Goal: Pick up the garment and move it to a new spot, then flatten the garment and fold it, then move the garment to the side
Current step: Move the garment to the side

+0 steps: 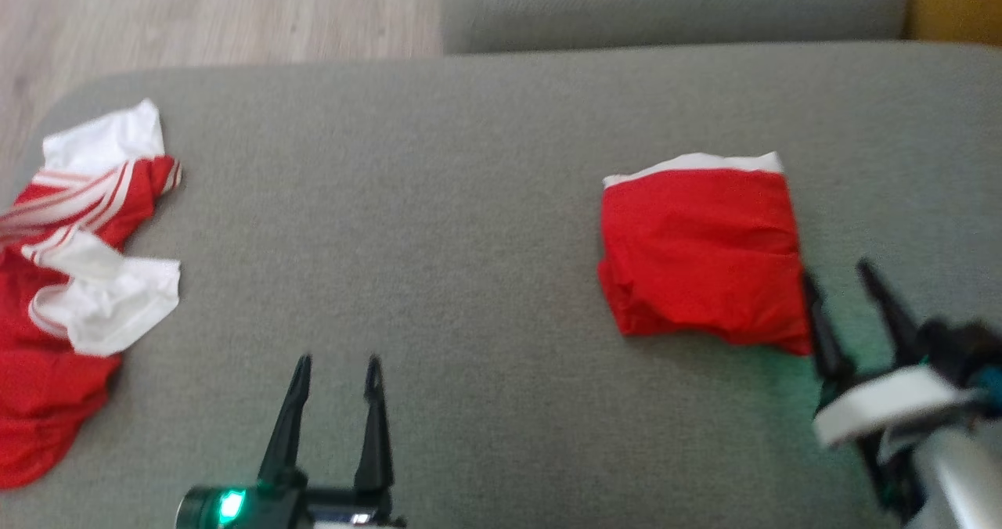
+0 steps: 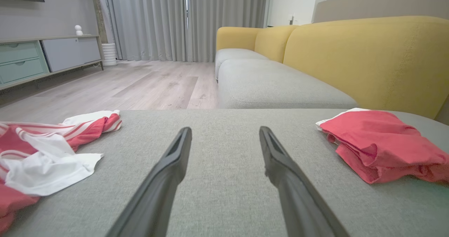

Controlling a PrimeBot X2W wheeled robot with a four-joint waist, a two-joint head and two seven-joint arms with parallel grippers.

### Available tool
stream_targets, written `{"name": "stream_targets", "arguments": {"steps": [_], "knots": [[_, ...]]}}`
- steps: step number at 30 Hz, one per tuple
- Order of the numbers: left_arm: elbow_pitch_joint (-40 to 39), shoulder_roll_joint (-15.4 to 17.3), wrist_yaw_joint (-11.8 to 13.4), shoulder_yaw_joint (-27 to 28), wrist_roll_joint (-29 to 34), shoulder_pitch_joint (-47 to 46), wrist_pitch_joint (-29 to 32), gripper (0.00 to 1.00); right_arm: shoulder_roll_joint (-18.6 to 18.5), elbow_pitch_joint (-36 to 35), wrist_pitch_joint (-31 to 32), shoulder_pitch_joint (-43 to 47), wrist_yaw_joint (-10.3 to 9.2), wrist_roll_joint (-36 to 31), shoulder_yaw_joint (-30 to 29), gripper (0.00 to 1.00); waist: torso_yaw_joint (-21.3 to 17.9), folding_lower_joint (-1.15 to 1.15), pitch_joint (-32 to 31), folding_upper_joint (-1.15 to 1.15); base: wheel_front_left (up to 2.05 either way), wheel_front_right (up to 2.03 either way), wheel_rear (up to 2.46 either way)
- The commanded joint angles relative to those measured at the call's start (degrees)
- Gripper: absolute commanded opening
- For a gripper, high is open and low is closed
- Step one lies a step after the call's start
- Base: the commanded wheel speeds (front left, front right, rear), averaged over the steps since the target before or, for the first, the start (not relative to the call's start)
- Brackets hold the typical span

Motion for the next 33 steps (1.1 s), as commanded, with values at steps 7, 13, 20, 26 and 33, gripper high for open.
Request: {"name": "stream_targets", "arguments": {"steps": [7,13,20,26,33], "knots": [[-1.9,-0.6,0.7,-0.9,-0.1,-5.7,-0.3,1.00,-3.7,7.7,8.3,-11.9,-0.10,4.5,-1.9,1.00,2.3,-0.01,5.5,0.00,0.00,0.00,0.00],[-1.9,-0.6,1.2,-1.8,-0.2,-7.2,-0.3,1.00,-4.2,12.7,15.4,-15.2,-0.10,8.3,-0.5,1.00,3.1,-0.01,7.7,0.00,0.00,0.00,0.00],[-2.0,-0.6,1.9,-2.1,-0.5,-9.1,-0.3,1.00,-5.1,12.3,18.6,-18.2,-0.10,16.8,3.9,0.00,1.4,-0.01,10.8,0.00,0.00,0.00,0.00],[-2.6,-0.6,1.6,-2.3,0.0,-11.7,-0.3,1.00,-10.5,10.5,17.1,-22.4,-0.10,18.3,4.7,0.00,-2.7,-0.01,14.6,0.00,0.00,0.00,0.00],[-2.7,-0.6,0.4,-2.1,1.5,-15.9,-0.3,1.00,-20.0,10.6,17.0,-27.7,-0.10,14.8,3.9,0.00,-7.3,-0.01,20.4,0.00,0.00,0.00,0.00]]}}
